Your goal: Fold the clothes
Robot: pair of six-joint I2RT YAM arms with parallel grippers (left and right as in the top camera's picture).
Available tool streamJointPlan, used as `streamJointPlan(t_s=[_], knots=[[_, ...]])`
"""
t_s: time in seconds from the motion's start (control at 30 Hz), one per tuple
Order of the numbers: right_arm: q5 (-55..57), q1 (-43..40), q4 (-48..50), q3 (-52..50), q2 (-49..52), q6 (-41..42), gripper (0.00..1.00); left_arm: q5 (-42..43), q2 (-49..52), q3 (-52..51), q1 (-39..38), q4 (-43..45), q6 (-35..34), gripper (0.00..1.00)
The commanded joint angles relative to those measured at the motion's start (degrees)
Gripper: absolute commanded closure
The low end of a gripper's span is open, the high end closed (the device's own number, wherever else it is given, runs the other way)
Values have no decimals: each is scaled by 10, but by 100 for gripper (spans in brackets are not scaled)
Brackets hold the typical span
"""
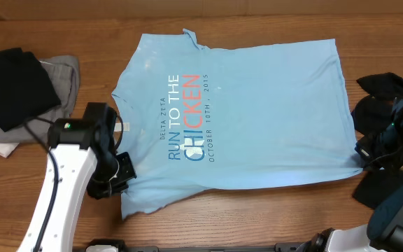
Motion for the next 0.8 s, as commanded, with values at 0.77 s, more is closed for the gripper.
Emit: streamJointPlan(t_s=[0.77], knots=[[-66, 13, 211, -3, -10, -4, 96, 25, 76, -12, 0, 301, -48, 96]])
